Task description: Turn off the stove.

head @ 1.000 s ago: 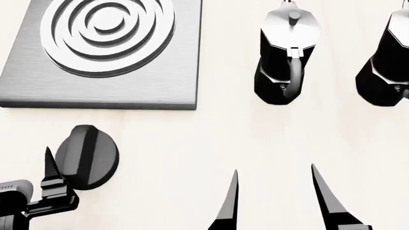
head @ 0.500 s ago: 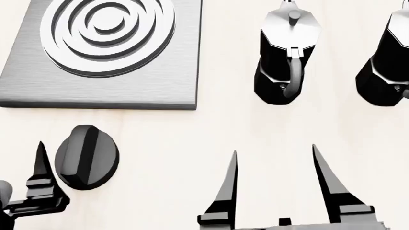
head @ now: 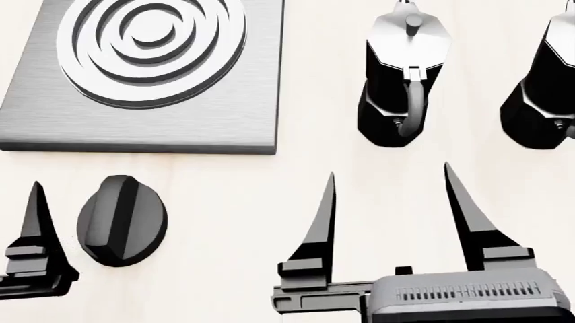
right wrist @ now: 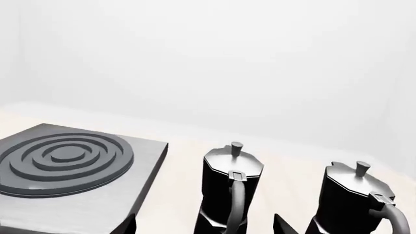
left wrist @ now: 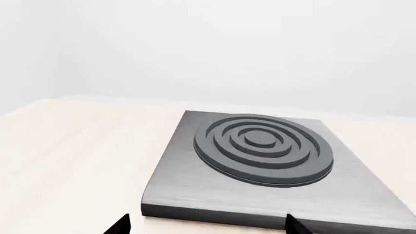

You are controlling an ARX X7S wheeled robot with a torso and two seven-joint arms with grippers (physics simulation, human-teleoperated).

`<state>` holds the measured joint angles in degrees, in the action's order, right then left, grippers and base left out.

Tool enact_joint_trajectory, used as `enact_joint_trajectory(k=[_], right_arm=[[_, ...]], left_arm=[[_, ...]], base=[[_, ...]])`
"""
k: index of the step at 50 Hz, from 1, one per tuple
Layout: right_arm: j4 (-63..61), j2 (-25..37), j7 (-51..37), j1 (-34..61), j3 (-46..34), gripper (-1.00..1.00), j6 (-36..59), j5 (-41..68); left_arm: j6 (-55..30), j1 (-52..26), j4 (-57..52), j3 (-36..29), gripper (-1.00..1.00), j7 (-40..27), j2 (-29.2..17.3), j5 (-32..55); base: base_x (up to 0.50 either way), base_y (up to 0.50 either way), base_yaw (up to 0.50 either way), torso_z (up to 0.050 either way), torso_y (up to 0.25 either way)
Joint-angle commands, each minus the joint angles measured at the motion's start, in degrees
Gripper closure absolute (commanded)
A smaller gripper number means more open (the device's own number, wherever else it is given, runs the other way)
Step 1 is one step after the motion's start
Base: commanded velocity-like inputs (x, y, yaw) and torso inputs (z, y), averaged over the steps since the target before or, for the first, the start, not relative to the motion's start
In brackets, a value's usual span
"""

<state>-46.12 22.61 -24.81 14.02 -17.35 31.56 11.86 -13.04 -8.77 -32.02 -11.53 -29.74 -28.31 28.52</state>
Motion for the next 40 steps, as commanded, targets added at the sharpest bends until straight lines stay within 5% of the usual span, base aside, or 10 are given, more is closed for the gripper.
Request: enact_joint_trajectory(k=[1, 40], right_arm=[[-1.07, 0.11, -0.08, 2.15, 0.13, -1.0, 1.86, 0.45], [-2.76, 0.42, 0.06, 8.09, 0.58, -1.0, 6.55, 2.39]], left_arm=[[-0.69, -0.02, -3.07, 0.99, -1.0, -0.39, -1.16, 1.44], [-3.6, -3.43, -8.4, 2.4, -1.0, -2.69, -2.25, 4.93]], base=[[0.0, 0.0, 0.0, 0.0, 0.0], [0.0, 0.0, 0.0, 0.0, 0.0]])
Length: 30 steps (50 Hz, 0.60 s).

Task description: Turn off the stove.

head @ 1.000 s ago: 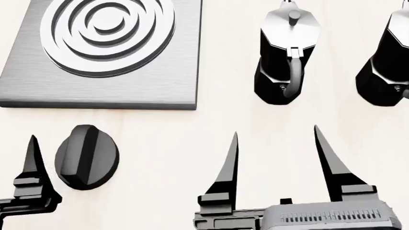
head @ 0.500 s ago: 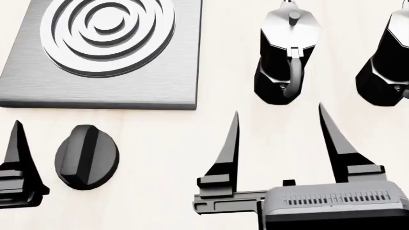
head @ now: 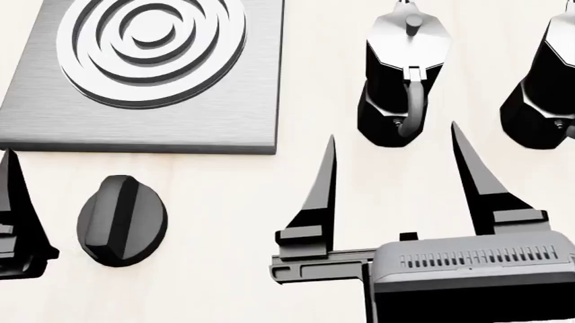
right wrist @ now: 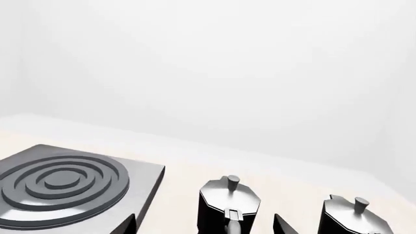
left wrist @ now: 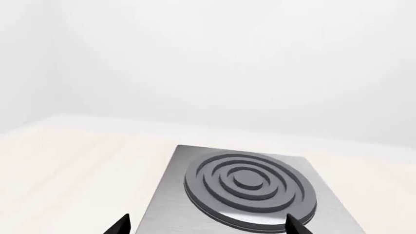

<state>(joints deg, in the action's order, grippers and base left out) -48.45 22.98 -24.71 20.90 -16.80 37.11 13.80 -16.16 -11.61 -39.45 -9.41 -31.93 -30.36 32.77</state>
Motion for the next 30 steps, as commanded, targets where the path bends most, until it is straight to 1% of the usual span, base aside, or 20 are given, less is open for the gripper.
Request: enact_joint_trajectory(k=[1, 30], right_arm=[[-0.42, 0.06, -0.07, 1.22, 0.03, -1.0, 1.0, 0.46], [-1.32, -0.26, -0.11, 5.6, -0.54, -1.0, 3.56, 1.5]], left_arm=[[-0.48, -0.6, -0.98, 0.27, -1.0, -0.51, -0.21, 0.68], [-2.52, -2.96, -3.97, 0.64, -1.0, -2.3, -0.45, 3.39]], base=[[0.0, 0.0, 0.0, 0.0, 0.0], [0.0, 0.0, 0.0, 0.0, 0.0]])
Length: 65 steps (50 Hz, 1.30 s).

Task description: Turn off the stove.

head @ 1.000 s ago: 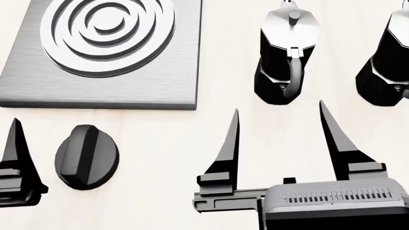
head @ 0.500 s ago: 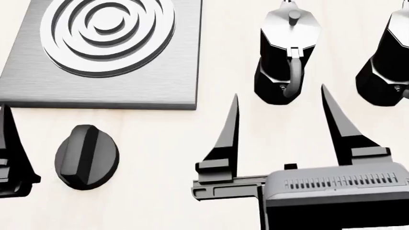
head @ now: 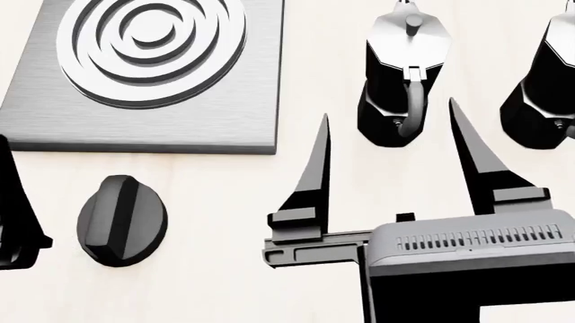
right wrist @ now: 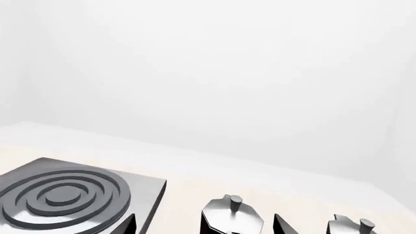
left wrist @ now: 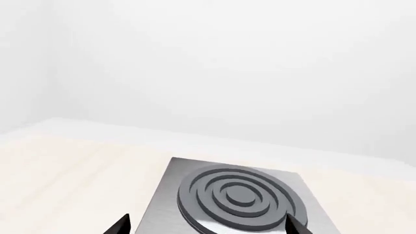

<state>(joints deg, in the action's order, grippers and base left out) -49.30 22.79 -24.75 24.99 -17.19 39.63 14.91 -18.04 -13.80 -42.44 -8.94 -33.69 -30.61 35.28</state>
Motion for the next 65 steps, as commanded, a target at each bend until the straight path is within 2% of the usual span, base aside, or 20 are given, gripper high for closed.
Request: enact_joint_trajectory(k=[1, 39, 65], right_arm=[[-0.51, -0.06, -0.05, 1.69, -0.22, -1.0, 1.08, 0.38], [-2.45, 0.08, -0.68, 4.78, -0.95, -1.0, 3.43, 1.33], [-6.25, 0.05, -1.53, 9.15, -1.28, -1.0, 8.69, 3.12]], left_arm=[[-0.73, -0.86, -1.17, 0.22, -1.0, -0.64, -0.23, 1.03], [-2.13, -2.55, -4.62, 1.16, -1.0, -2.39, -1.33, 4.1], [-3.39, -4.39, -7.72, 2.67, -1.0, -4.26, -2.7, 7.61]], base=[[0.0, 0.0, 0.0, 0.0, 0.0], [0.0, 0.0, 0.0, 0.0, 0.0], [0.0, 0.0, 0.0, 0.0, 0.0]])
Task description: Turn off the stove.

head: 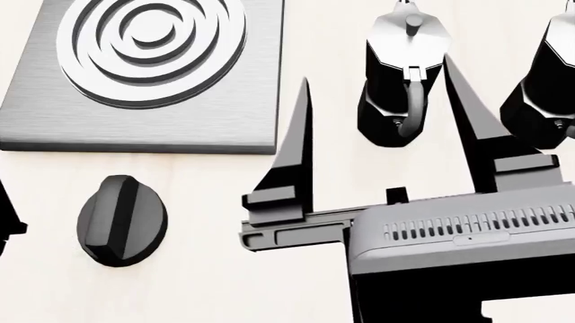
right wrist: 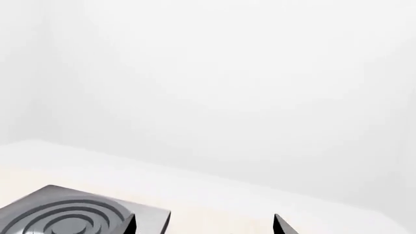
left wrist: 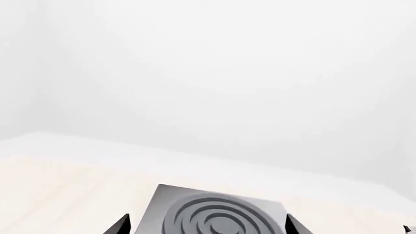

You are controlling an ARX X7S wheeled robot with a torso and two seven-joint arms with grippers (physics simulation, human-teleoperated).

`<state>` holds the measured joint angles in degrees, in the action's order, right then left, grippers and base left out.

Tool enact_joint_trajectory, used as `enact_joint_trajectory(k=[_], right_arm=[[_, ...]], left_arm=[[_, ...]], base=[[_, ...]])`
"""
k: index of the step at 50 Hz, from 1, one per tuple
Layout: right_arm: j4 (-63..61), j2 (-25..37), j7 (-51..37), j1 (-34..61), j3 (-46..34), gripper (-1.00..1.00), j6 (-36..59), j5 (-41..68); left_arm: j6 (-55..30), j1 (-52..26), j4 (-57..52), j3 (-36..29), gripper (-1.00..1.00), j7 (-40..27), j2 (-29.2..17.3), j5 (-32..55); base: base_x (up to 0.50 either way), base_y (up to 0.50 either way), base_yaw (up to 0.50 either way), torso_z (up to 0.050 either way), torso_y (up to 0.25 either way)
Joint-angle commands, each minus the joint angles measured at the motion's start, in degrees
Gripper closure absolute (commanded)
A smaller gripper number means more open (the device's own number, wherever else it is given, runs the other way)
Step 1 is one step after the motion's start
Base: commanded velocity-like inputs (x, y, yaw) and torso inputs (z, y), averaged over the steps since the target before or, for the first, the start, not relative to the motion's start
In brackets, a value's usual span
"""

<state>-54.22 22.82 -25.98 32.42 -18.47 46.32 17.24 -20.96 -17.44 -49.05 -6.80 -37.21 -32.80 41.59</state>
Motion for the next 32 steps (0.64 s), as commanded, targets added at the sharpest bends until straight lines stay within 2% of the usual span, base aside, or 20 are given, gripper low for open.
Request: enact_joint_trajectory(k=[1, 32], right_arm=[[-1.52, 0.03, -0.32, 1.92, 0.07, -1.0, 2.26, 0.93], [-4.39, 1.51, -2.75, 4.75, 0.26, -1.0, 5.24, 4.22]], left_arm=[[-0.57, -0.87, -1.24, 0.58, -1.0, -0.85, -0.56, 1.46], [-0.47, -1.48, -3.22, 1.18, -1.0, -2.01, -1.57, 3.18]], base=[[0.0, 0.0, 0.0, 0.0, 0.0], [0.0, 0.0, 0.0, 0.0, 0.0]])
